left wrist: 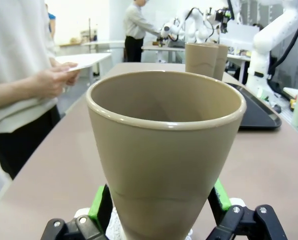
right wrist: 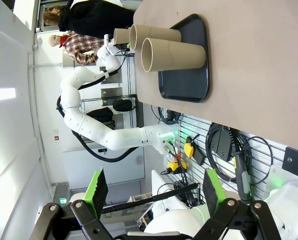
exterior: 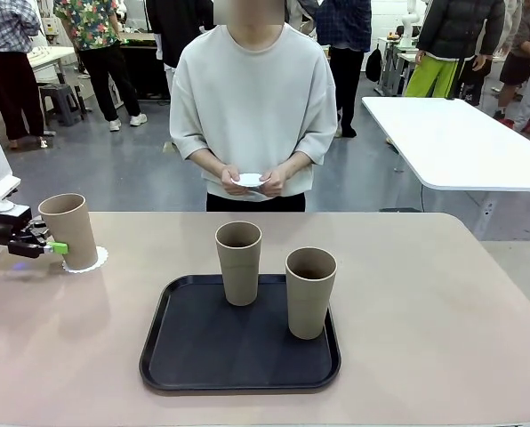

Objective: Place coasters on the table and set cups on them.
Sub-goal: Pick up one Reusable plastic cup and place it on a coaster set by the human.

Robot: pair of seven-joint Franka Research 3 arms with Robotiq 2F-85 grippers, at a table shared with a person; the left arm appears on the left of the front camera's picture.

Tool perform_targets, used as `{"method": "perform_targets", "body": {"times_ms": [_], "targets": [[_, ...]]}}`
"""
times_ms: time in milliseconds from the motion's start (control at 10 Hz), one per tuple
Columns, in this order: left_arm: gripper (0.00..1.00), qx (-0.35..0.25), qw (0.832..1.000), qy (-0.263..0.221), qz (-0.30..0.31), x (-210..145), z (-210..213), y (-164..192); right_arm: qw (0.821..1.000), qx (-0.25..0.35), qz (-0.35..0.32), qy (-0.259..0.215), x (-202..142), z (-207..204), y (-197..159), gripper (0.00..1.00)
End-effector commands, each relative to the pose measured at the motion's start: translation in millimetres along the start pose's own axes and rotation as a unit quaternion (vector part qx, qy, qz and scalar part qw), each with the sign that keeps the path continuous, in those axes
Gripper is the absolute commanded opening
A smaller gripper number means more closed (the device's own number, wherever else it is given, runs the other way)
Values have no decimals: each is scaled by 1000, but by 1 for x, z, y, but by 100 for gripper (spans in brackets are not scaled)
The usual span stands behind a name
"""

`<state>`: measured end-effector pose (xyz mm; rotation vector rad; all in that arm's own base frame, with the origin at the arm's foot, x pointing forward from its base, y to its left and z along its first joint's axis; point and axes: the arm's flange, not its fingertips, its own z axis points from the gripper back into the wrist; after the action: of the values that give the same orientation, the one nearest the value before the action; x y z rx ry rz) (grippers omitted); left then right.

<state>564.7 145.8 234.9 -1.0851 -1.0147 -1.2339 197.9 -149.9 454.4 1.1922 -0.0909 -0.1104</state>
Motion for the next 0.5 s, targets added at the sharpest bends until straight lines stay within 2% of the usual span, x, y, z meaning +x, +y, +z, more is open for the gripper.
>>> {"method": "perform_targets", "body": {"times_ms": [0,200,400], "targets": [[100,-7,1000,12,-14,-1,1,0,1000,7,2,1,0,0,0,100],[100,-10,1000,25,-12,-3,1,1,1000,7,2,1,0,0,0,100],[100,-15,997,74,-21,-7,3,3,1000,7,2,1,0,0,0,100]]}}
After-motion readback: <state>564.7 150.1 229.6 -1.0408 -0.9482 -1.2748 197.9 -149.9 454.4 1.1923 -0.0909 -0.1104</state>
